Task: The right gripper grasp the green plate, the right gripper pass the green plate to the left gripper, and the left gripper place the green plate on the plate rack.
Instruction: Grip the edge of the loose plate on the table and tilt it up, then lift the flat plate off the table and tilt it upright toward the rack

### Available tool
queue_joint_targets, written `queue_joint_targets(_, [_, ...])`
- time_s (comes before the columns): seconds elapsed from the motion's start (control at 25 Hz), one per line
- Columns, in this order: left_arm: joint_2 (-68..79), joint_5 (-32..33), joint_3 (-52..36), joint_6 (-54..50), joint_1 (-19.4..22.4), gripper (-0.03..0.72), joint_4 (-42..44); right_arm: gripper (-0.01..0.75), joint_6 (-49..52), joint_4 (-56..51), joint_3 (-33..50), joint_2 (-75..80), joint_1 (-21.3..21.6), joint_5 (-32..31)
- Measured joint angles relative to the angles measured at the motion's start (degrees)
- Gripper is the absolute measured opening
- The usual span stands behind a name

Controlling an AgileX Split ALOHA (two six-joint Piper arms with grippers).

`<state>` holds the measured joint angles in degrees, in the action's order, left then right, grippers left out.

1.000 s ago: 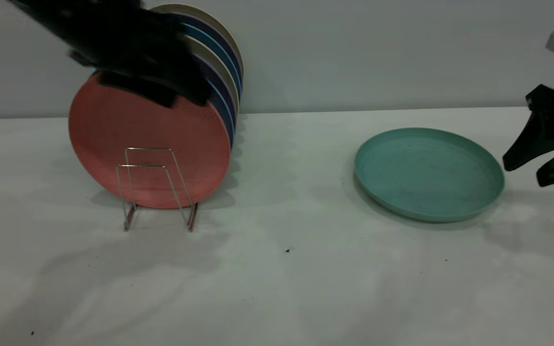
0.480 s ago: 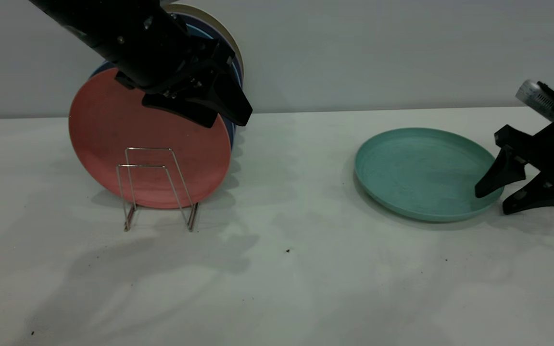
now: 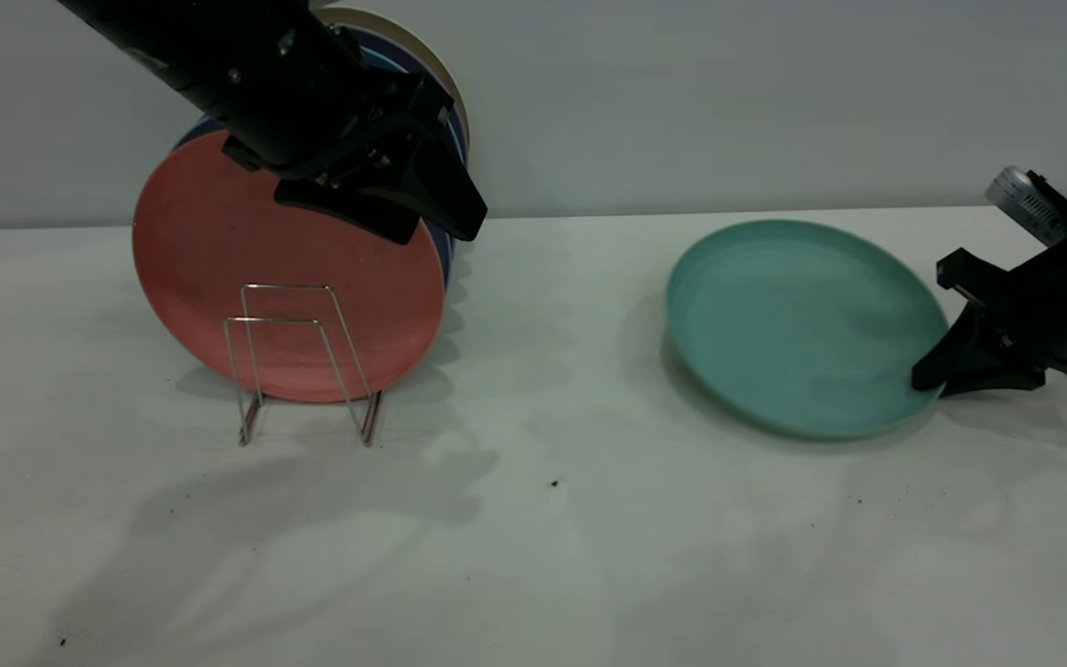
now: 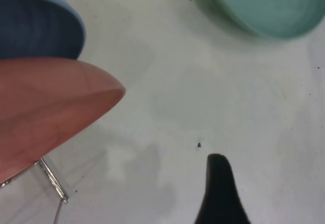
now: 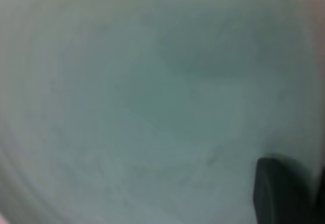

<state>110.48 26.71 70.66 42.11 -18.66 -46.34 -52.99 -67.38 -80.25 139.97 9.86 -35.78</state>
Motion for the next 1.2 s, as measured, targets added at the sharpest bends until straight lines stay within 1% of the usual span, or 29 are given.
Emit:
queue_joint_targets(0.08, [0.0, 0.0, 0.0, 0.0, 0.0, 0.539, -0.05, 0.015, -2.49, -0.62, -0.77, 0.22, 0.0, -2.22])
queue_joint_targets(0.28, [0.69, -0.11, 0.0, 0.18, 0.0, 0.539, -2.25, 0.014, -5.64, -0.81, -2.57, 0.22, -0.83, -10.0])
queue_joint_targets(0.48, [2.97, -0.51, 0.0, 1.74, -0.65, 0.539, -7.65, 0.014, -9.16, -0.92, -3.03, -0.51, -4.16, -16.54])
queue_joint_targets(0.72, [4.13, -1.72, 0.0, 8.05, -2.64, 0.539, -13.96, 0.014, -11.83, -1.37, -3.23, -0.74, -7.59, -20.29])
queue_joint_targets(0.84, [4.13, -2.02, 0.0, 8.9, -2.77, 0.539, -14.39, 0.014, -13.51, -2.83, -3.23, -1.15, -7.7, -21.67])
queue_joint_targets(1.2, [4.13, -2.02, 0.0, 8.96, -2.77, 0.539, -14.28, 0.015, -15.37, -2.63, -3.23, -3.51, -7.11, -21.73])
